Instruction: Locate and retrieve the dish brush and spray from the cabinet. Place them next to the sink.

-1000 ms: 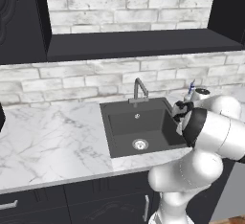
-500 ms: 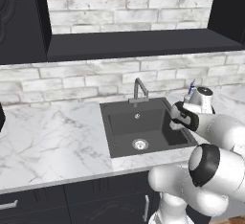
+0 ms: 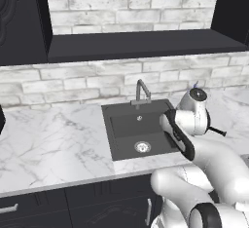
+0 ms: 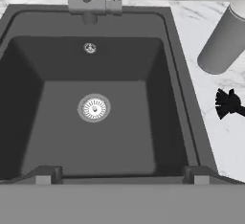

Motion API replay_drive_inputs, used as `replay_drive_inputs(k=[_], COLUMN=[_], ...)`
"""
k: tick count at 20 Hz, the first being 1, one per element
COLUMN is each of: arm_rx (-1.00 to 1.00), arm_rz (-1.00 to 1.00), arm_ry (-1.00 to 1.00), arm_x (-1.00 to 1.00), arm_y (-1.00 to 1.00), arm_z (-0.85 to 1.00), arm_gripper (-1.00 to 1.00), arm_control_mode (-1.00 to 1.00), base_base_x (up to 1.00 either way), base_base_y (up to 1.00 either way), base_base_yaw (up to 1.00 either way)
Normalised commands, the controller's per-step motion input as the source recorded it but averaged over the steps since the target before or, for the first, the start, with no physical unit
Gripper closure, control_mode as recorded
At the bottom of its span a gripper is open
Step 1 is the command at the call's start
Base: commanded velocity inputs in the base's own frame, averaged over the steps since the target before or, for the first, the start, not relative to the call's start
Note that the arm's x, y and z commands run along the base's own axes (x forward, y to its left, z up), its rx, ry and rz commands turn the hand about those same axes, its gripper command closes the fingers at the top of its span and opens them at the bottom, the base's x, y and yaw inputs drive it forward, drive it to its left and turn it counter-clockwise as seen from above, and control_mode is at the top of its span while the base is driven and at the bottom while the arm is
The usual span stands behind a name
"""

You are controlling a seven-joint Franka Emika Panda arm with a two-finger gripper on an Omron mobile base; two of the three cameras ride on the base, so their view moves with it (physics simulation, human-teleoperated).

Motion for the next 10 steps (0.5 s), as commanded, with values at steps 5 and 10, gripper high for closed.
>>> replay_drive_inputs(k=[5,10], arm_rx=[0.0,0.01], arm_rz=[-0.14,-0.1], arm_ry=[-0.1,-0.07], arm_x=[-0.16,-0.26], arm_y=[0.6,0.4], arm_z=[0.4,0.23], arm_gripper=[-1.0,-1.0], arm_control_mode=[-1.0,-1.0], base_base_x=[0.0,0.0], base_base_y=[0.0,0.0], base_base_yaw=[0.0,0.0])
